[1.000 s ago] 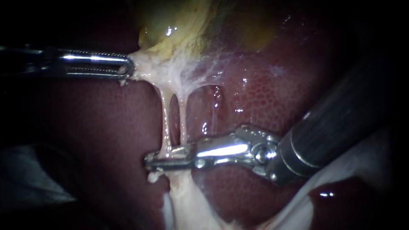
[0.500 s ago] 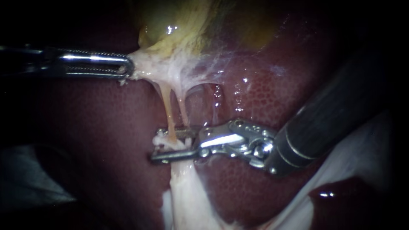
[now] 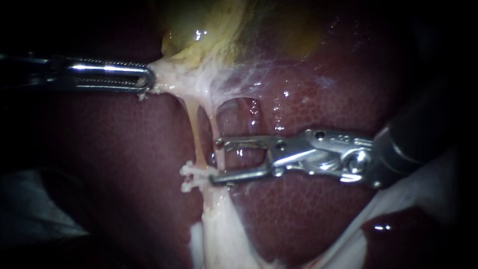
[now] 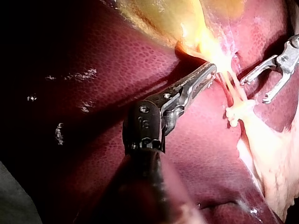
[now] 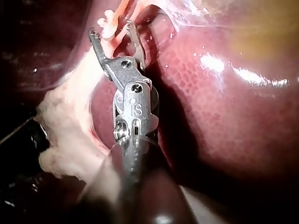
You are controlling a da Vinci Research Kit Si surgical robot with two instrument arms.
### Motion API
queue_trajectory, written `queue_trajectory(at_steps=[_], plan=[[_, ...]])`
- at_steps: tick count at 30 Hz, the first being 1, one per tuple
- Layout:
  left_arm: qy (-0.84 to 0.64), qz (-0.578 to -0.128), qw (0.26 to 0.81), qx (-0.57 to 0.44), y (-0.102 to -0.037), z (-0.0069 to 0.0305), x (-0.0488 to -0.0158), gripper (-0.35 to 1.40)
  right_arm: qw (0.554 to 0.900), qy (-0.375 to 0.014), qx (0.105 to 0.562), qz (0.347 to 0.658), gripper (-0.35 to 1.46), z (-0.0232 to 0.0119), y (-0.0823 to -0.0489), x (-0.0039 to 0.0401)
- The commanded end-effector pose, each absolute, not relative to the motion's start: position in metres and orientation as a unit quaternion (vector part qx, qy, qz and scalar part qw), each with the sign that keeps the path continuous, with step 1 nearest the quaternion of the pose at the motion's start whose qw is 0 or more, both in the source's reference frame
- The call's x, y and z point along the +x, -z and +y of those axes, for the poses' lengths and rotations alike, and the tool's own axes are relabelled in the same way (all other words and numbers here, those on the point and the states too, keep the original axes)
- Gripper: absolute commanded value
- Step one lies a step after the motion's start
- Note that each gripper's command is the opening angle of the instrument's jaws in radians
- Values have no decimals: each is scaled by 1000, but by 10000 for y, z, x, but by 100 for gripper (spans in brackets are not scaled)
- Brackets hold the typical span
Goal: Going back second clip left tube
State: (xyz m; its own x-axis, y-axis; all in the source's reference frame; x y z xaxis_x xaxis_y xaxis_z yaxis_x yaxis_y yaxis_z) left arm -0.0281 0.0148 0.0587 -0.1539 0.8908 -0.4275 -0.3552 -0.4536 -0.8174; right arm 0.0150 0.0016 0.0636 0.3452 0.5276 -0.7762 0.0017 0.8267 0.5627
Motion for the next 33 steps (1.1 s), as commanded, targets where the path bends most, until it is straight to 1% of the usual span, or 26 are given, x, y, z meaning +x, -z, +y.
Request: queue_trajectory(at_steps=[1,4,6,10,17,20,24,27,33], plan=[[-706,-280,441,-478,-586,148,-281,-35,793,-153,237,540,50,14,-633,142],[-706,-280,441,-478,-586,148,-281,-35,802,-127,223,540,50,12,-626,123],[-706,-280,441,-478,-586,148,-281,-35,805,-117,212,542,50,14,-622,110],[-706,-280,441,-478,-586,148,-281,-35,812,-108,189,541,50,27,-608,83],[-706,-280,441,-478,-587,148,-282,-35,820,-92,165,540,50,46,-584,49],[-706,-279,441,-478,-590,147,-284,-35,822,-83,163,540,50,47,-579,43],[-707,-274,442,-479,-600,144,-290,-35,830,-74,165,528,50,44,-577,41],[-708,-273,440,-480,-612,140,-301,-35,831,-66,169,525,50,43,-576,40],[-711,-276,435,-478,-638,139,-323,-35,831,-64,171,525,50,42,-576,37]])
